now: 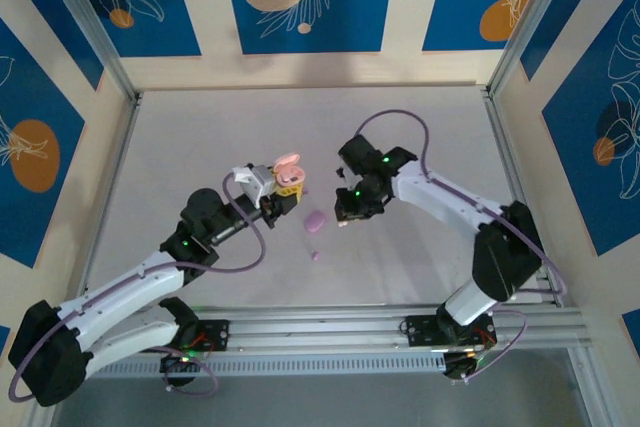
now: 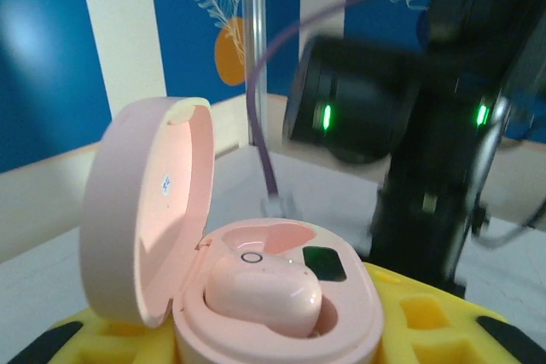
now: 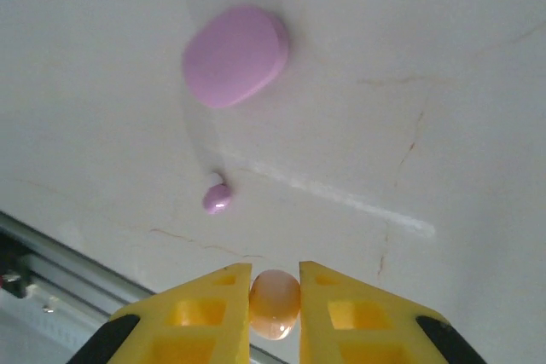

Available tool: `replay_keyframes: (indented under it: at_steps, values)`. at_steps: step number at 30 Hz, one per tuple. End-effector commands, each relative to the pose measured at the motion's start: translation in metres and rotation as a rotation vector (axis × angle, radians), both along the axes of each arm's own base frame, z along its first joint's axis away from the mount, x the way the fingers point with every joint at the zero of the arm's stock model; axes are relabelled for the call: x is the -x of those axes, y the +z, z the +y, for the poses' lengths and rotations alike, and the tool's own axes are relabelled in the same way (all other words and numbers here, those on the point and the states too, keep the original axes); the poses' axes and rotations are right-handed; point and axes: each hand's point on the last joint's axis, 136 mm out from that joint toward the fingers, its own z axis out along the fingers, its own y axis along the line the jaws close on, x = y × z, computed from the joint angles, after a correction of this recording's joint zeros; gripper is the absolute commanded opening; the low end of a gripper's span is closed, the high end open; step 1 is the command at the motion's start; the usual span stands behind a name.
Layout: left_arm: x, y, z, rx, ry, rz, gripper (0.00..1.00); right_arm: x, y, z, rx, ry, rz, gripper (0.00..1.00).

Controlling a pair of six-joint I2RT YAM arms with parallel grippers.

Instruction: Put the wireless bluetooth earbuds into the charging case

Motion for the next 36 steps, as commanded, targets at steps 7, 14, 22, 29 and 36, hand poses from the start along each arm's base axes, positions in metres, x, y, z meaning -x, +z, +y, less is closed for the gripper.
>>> replay_keyframes:
  at_steps: [7,14,22,29,36]
  values:
    - [0.011,-0.010,-0.023,-0.066,-0.114,-0.047,0.24,-0.003,0.110,-0.002,-0.147,0.038,-0.208,0.20]
    - [0.010,-0.015,-0.029,-0.095,-0.122,-0.043,0.24,0.002,0.139,0.010,-0.190,0.082,-0.269,0.20]
    - [0.010,-0.015,-0.034,-0.117,-0.123,-0.053,0.23,0.004,0.145,0.025,-0.192,0.123,-0.283,0.20]
    - [0.011,-0.014,-0.036,-0.119,-0.127,-0.057,0.23,0.005,0.148,0.038,-0.203,0.150,-0.286,0.19]
    - [0.011,-0.013,-0.036,-0.118,-0.125,-0.061,0.23,0.001,0.150,0.043,-0.192,0.154,-0.307,0.20]
